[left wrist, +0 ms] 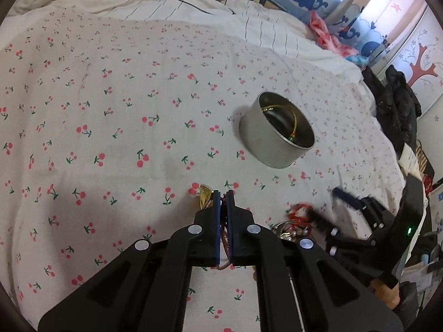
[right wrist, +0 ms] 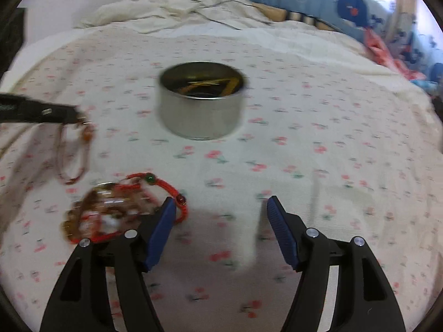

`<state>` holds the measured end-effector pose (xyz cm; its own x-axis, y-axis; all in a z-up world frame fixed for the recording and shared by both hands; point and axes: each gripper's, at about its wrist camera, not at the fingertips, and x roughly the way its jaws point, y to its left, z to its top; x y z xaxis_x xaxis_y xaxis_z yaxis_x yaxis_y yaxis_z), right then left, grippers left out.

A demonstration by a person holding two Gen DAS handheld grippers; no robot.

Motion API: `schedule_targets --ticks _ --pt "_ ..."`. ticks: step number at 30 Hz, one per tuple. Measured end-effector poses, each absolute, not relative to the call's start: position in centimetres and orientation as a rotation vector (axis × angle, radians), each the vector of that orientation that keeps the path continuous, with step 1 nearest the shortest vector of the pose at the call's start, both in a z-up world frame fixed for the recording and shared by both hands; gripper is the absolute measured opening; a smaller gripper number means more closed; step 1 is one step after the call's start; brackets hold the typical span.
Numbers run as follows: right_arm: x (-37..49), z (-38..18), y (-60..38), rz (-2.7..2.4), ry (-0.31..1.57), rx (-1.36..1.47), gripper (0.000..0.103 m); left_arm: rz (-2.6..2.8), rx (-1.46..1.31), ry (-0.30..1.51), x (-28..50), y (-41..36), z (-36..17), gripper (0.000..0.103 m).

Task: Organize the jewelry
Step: 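Lift the brown bead bracelet with the left gripper while the right grasps the red cord bracelet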

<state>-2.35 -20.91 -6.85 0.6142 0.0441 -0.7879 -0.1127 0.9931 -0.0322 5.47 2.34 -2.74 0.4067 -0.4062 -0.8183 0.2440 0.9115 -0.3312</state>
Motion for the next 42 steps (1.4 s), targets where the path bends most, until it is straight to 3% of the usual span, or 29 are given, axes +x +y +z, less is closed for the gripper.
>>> schedule_targets --ticks 3,5,7,11,16,17,18,21,22,24,29,32,39,41,42 --pt "-2.2 -6.6 -21.9 0.113 0.901 -0.022 0.067 -0.392 -0.173 1.106 5.6 2.7 -3.4 0.008" --pt "-2.2 -6.5 -21.0 0.153 0.895 -0.048 0.067 -0.362 -0.172 1.129 5.8 3.0 -4.0 0.019" --pt "-2.1 -6.6 -20.1 0.177 0.901 -0.080 0.067 -0.316 -0.159 1.149 6.0 3.3 -4.8 0.045" --pt "-2.0 -7.0 -19.5 0.193 0.913 -0.086 0.065 -0.279 -0.114 1.183 6.3 2.8 -5.9 0.059" --pt "-2.3 -7.0 -19.0 0.248 0.917 -0.096 0.026 -0.263 0.046 1.175 5.7 0.6 -6.4 0.067" --pt "-2.3 -6.9 -18.9 0.247 0.916 -0.101 0.015 -0.259 0.077 1.167 5.6 0.1 -6.5 0.067" --pt "-2.3 -6.8 -18.9 0.243 0.913 -0.100 0.012 -0.268 0.082 1.159 5.5 -0.1 -6.4 0.065" --pt "-2.4 -6.6 -20.0 0.220 0.910 -0.059 0.010 -0.329 0.048 1.164 5.4 -0.5 -6.3 0.014" --pt "-2.3 -6.4 -20.7 0.202 0.907 -0.037 0.010 -0.358 0.033 1.161 5.4 -0.6 -6.2 0.005" --pt "-2.3 -6.1 -21.8 0.179 0.900 -0.001 0.008 -0.392 0.000 1.139 5.3 -0.6 -5.7 0.004" --pt "-2.0 -5.8 -23.8 0.170 0.904 0.110 0.009 -0.457 -0.126 1.075 5.2 0.4 -3.6 0.004" --pt "-2.0 -6.2 -24.1 0.174 0.908 0.158 0.061 -0.449 -0.140 1.085 5.6 0.5 -3.5 0.004" --pt "-2.0 -6.7 -23.3 0.207 0.921 0.141 0.063 -0.325 -0.100 1.155 6.3 1.5 -5.7 0.007" --pt "-2.2 -6.2 -23.4 0.225 0.901 0.156 0.063 -0.302 -0.109 1.169 6.7 1.8 -6.1 0.016" --pt "-2.2 -6.3 -23.3 0.225 0.904 0.147 0.063 -0.285 -0.119 1.177 6.9 2.1 -6.4 0.034"
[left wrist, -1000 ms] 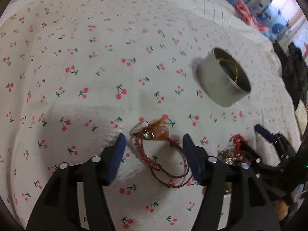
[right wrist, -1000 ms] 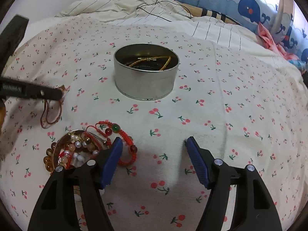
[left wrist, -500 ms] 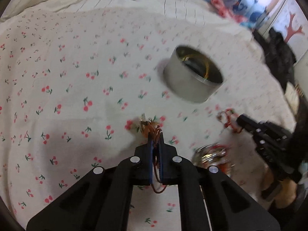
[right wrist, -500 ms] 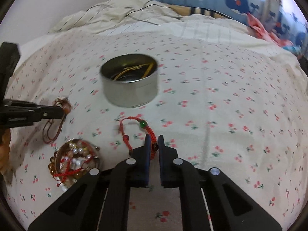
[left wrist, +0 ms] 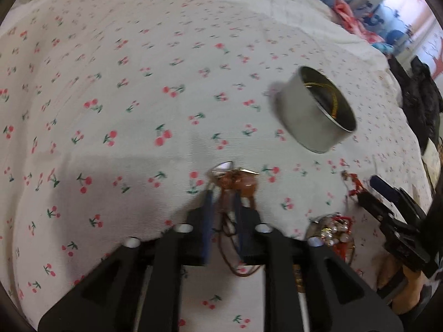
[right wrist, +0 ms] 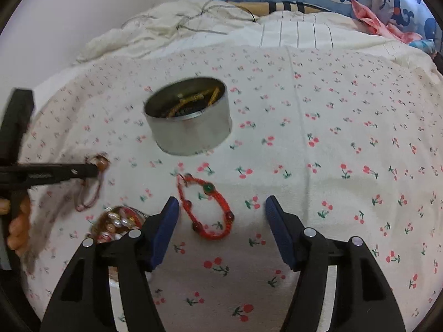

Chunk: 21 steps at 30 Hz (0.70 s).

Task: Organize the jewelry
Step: 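Lift the brown bead bracelet with the left gripper while the right grasps the red cord bracelet, then carry both bracelets over the silver tin and open both grippers to drop them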

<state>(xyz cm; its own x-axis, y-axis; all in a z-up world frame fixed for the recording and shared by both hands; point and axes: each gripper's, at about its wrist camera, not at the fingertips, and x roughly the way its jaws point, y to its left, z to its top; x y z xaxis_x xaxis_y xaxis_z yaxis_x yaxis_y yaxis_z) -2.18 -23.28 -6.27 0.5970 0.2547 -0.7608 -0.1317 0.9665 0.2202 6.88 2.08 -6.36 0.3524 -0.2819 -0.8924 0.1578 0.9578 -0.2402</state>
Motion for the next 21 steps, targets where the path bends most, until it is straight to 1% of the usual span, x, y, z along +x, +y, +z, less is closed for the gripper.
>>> schedule_targets --ticks 1,2,4,5,6,7,8,9,10,17,21 --pt "-2.1 -6.7 -22.9 0.229 0.925 0.129 0.063 -0.278 -0.127 1.181 6.9 2.2 -6.6 0.053" --pt "-2.0 -7.0 -22.7 0.230 0.941 0.114 0.063 -0.286 -0.140 1.181 6.9 2.1 -6.8 0.056" --pt "-2.0 -7.3 -22.1 0.221 0.952 0.066 0.061 -0.293 -0.117 1.182 6.7 1.5 -7.0 0.067" --pt "-2.1 -7.2 -21.8 0.229 0.951 0.047 0.047 -0.297 -0.069 1.180 6.5 0.7 -7.2 0.070" --pt "-2.1 -7.2 -21.7 0.234 0.953 0.038 0.028 -0.290 -0.024 1.173 6.3 0.0 -7.3 0.071" --pt "-2.2 -7.1 -21.6 0.233 0.951 0.023 0.022 -0.289 0.029 1.155 6.0 -0.8 -7.2 0.062" --pt "-2.3 -7.0 -21.6 0.235 0.947 0.019 0.015 -0.307 0.058 1.145 5.8 -1.4 -7.1 0.050" --pt "-2.4 -6.9 -21.7 0.237 0.943 0.021 0.015 -0.337 0.072 1.142 5.5 -1.9 -6.8 0.023" --pt "-2.6 -6.7 -21.8 0.235 0.934 0.025 0.015 -0.360 0.068 1.140 5.5 -2.1 -6.6 0.005" --pt "-3.2 -4.8 -22.7 0.221 0.845 0.062 0.015 -0.384 0.098 0.974 4.3 -2.4 -3.5 0.004" --pt "-3.2 -4.3 -22.8 0.222 0.824 0.070 0.015 -0.329 0.162 0.894 3.6 -2.5 -2.4 0.004"
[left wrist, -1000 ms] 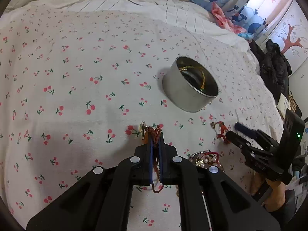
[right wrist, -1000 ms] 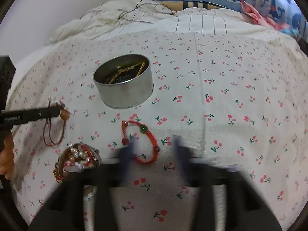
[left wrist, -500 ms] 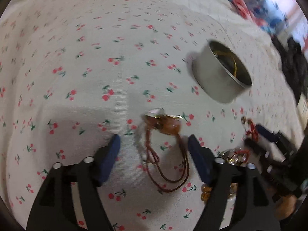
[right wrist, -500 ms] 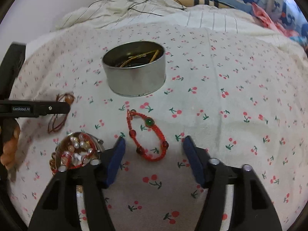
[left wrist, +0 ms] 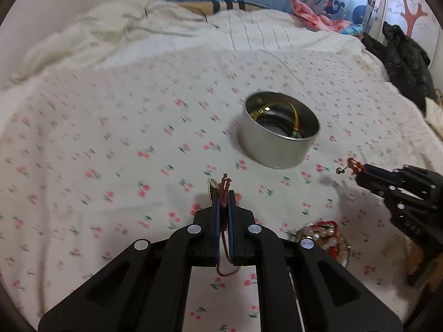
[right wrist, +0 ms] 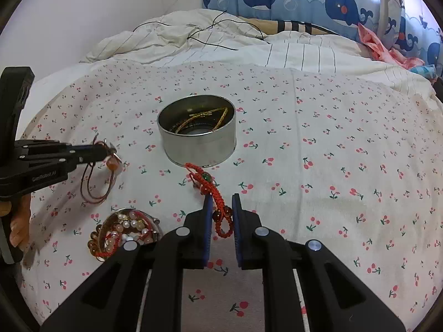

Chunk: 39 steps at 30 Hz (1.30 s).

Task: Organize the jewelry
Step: 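Carry both bracelets over the silver tin and open both grippers to drop them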

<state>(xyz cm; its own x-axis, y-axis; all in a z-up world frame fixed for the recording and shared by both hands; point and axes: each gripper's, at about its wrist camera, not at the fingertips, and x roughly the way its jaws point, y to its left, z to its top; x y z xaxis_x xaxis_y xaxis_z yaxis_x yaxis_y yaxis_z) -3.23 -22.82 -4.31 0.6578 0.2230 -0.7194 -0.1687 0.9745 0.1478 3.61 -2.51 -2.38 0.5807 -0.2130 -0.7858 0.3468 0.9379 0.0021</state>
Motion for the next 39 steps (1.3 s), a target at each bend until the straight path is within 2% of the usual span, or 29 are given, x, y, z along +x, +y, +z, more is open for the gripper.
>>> schedule_targets --ticks 12,27,39 --pt "-3.1 -4.2 -23.0 0.234 0.807 0.095 0.015 -0.308 0.245 0.795 2.2 -3.7 -0.3 0.004" --pt "-3.2 -3.5 -23.2 0.245 0.775 0.125 0.015 -0.340 0.260 0.756 1.7 -5.2 0.9 0.004" --pt "-2.2 -0.8 -24.3 0.246 0.697 0.176 0.015 -0.505 0.010 0.742 4.6 -4.6 4.7 0.004"
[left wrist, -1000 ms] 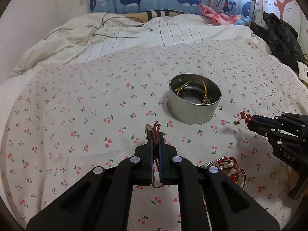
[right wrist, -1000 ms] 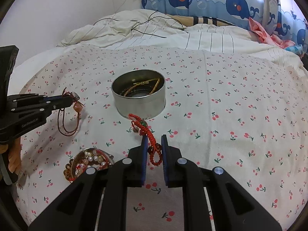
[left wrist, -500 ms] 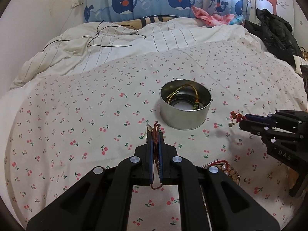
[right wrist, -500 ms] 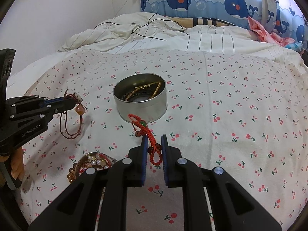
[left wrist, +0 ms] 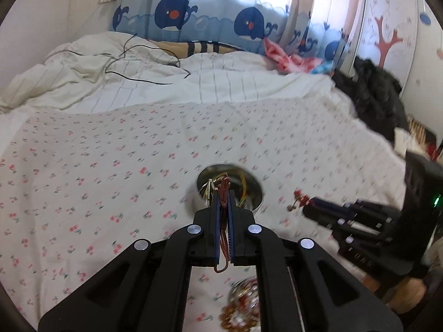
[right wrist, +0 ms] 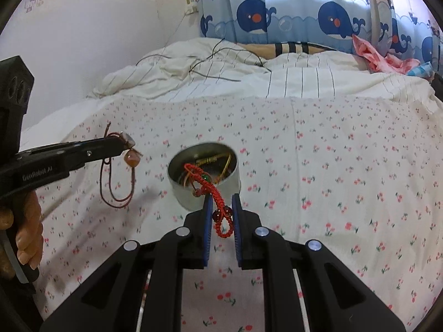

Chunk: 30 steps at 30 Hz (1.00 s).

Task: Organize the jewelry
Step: 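Carry both bracelets over the silver tin and open both grippers to drop them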

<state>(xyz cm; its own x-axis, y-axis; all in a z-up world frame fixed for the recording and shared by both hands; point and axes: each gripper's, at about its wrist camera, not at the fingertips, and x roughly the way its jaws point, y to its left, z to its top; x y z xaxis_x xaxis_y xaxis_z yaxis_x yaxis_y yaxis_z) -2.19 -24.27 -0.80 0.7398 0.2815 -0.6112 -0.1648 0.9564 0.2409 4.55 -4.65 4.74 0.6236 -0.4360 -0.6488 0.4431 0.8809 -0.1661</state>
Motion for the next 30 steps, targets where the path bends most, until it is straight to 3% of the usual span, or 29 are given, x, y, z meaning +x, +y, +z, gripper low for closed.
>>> schedule_targets --ticks 13,20,21,23,24,25,30 --pt "-2.1 -0.8 -25.1 0.240 0.696 0.202 0.015 -0.608 -0.133 0.790 10.0 -7.3 3.9 0.004" --pt "-1.1 -0.8 -25.0 0.238 0.705 0.187 0.015 -0.559 -0.133 0.913 13.6 -9.3 -0.1 0.007" --pt "-0.6 -0.7 -24.8 0.239 0.705 0.179 0.015 -0.544 -0.107 0.942 13.8 -9.6 -0.8 0.013" --pt "0.2 -0.6 -24.5 0.243 0.706 0.166 0.015 -0.515 -0.067 0.976 13.8 -9.8 -1.5 0.039" --pt "0.6 -0.6 -24.1 0.247 0.708 0.153 0.015 -0.500 -0.057 0.979 13.7 -9.6 -1.5 0.060" --pt "1.0 -0.6 -23.9 0.249 0.710 0.141 0.015 -0.497 -0.060 0.963 13.4 -9.3 -1.1 0.068" --pt "3.9 -0.9 -22.0 0.265 0.726 0.099 0.015 -0.434 -0.043 0.907 11.2 -6.2 1.1 0.082"
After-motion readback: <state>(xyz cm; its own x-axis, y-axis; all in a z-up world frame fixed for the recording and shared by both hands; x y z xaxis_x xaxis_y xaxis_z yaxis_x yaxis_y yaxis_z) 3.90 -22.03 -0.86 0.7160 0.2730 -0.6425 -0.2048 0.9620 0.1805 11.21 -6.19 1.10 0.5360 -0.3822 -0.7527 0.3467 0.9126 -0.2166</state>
